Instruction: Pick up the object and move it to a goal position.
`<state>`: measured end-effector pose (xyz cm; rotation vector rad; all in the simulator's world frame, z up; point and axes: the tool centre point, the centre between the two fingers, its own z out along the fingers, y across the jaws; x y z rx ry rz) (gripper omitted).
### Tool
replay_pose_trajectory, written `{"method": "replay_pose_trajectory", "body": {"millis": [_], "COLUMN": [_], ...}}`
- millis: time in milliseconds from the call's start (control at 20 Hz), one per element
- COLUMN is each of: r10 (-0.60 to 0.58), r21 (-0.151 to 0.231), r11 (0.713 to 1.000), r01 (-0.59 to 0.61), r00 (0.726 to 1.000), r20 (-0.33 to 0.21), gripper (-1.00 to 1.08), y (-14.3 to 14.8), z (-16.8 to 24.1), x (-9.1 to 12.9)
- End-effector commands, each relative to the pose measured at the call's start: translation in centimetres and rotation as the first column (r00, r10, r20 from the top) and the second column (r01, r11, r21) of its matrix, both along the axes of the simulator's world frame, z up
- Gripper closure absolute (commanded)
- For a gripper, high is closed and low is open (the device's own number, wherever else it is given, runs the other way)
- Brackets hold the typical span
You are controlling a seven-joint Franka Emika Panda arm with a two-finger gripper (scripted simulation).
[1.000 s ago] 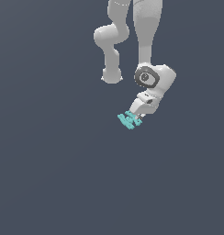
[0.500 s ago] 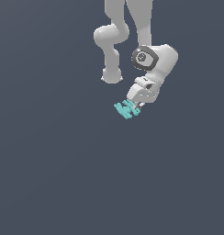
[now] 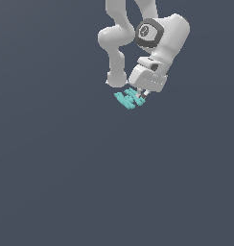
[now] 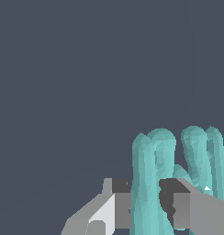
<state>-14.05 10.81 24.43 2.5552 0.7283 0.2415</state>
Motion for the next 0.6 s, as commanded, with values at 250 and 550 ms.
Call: {"method": "replay_pose_trajectory", "body": {"millis": [250,550], "r10": [0.000,-0.001], "r21": [0.002,0.001], "r11": [1.000,1.000], "r01": [0.000,0.001], "r00": [1.000,1.000], "r20": [-0.002,-0.002], "gripper": [1.08,1.08], "y": [-2.0,-3.5], "z": [7.9,13.7], "x": [-0.9,-1.3]}}
